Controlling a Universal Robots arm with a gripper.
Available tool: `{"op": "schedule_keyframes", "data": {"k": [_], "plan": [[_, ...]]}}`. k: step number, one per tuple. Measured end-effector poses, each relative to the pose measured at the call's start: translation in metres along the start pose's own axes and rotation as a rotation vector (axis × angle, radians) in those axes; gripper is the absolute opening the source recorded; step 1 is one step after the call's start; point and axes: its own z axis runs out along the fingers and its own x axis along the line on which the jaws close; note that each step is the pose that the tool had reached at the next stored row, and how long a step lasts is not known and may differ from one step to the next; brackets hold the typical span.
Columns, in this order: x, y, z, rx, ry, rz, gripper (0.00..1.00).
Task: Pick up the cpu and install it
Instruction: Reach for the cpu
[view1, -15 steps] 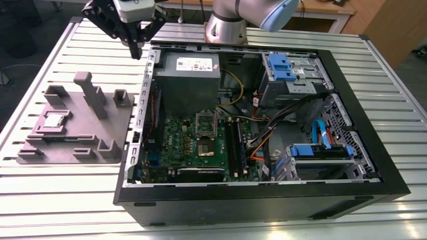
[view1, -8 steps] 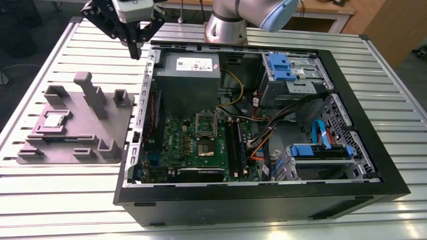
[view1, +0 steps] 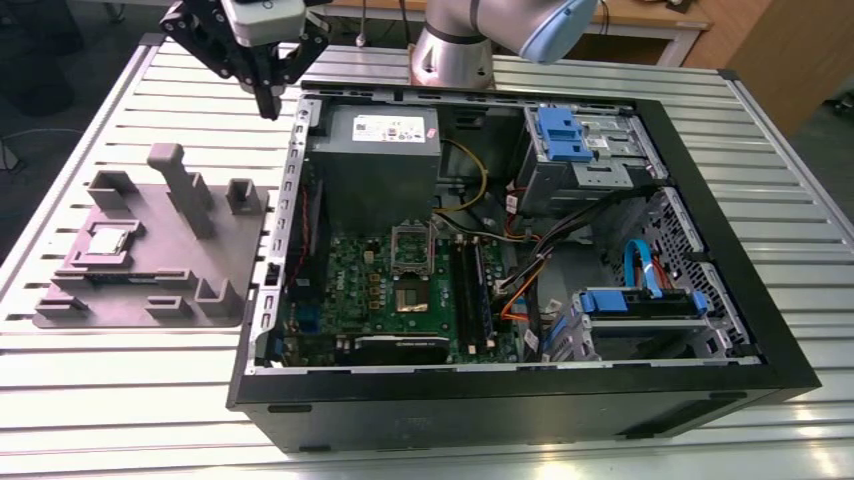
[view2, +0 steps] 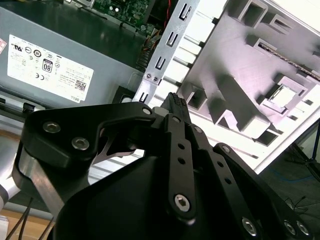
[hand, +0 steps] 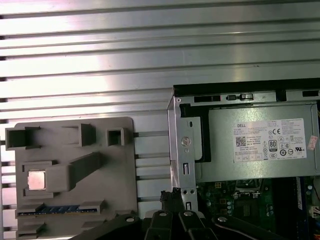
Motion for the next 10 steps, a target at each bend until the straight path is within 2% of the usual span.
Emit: {"op": "schedule_keyframes", "data": {"k": [10], "plan": [[0.0022, -0.0002, 0.0004, 0.0001, 0.0002, 0.000, 0.10]]}}
